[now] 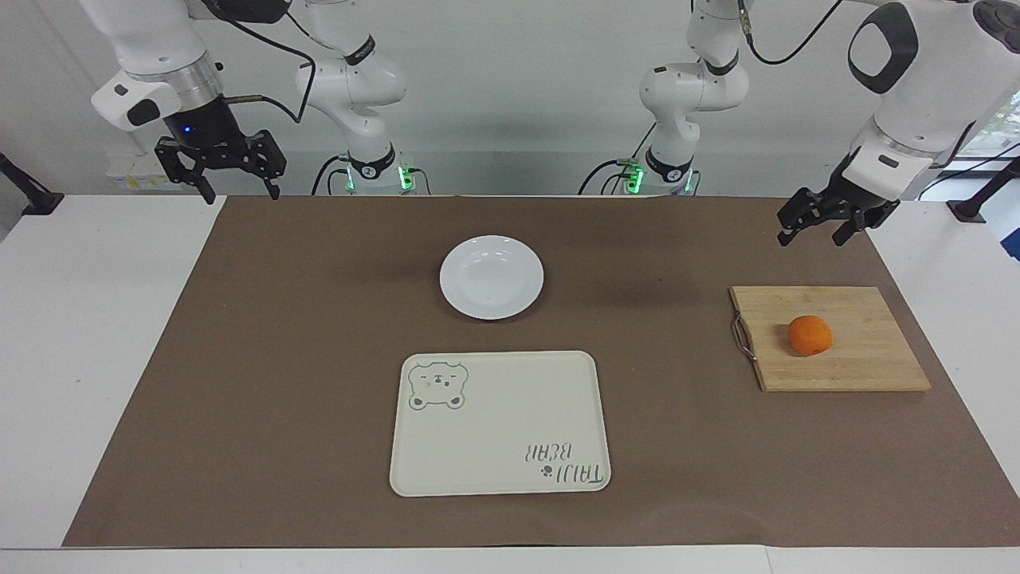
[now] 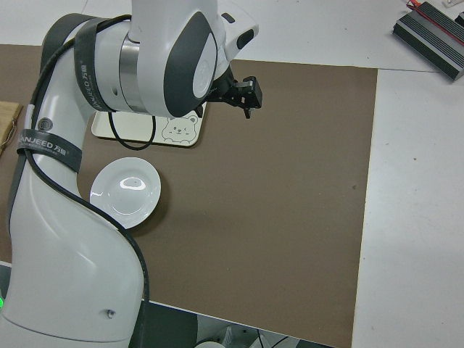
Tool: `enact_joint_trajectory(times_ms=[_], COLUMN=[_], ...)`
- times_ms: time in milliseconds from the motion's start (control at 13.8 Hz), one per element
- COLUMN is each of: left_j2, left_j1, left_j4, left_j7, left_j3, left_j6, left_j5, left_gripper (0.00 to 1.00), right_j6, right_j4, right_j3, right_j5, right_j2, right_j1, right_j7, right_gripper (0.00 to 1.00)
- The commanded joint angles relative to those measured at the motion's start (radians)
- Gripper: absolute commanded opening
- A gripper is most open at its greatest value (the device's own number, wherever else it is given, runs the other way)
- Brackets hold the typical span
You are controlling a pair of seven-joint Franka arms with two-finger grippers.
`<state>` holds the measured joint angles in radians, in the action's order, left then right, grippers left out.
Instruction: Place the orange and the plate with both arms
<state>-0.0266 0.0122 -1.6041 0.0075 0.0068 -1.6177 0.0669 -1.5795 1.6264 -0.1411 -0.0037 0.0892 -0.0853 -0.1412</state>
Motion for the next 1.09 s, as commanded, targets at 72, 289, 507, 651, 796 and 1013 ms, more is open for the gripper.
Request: enact_joint_trajectory(times_ms=[72, 289, 507, 651, 796, 1013], left_j2=[0.022, 0.027, 0.037, 0.057, 0.076, 0.074], left_j1=[-0.001, -0.001, -0.003, -0.003, -0.029, -0.075], left_j4=[-0.03, -0.039, -0.06, -0.111, -0.146, -0.154], left_j7=[0.006, 0.0, 0.017, 0.025, 0.064, 0.156], left_j3=[0.002, 0.002, 0.002, 0.004, 0.004, 0.004], left_j6=[-0.004, -0.01, -0.019, -0.071, -0.093, -0.096], left_j5=[-0.016, -0.016, -0.016, -0.016, -0.018, -0.018], left_gripper=[1.0, 1.0, 1.0, 1.0, 1.0, 1.0], right_j6=[0.001, 0.001, 0.001, 0.001, 0.001, 0.001], right_j4=[0.01, 0.01, 0.01, 0.01, 0.01, 0.01], right_j3=[0.011, 0.012, 0.011, 0.011, 0.011, 0.012], right_j5=[-0.009, -0.009, -0.009, -0.009, -0.009, -0.009], right_j2=[0.015, 0.015, 0.015, 0.015, 0.015, 0.015], right_j1=[0.012, 0.012, 0.012, 0.012, 0.012, 0.012], right_j7=[0.014, 0.014, 0.014, 0.014, 0.014, 0.014], right_gripper=[1.0, 1.0, 1.0, 1.0, 1.0, 1.0])
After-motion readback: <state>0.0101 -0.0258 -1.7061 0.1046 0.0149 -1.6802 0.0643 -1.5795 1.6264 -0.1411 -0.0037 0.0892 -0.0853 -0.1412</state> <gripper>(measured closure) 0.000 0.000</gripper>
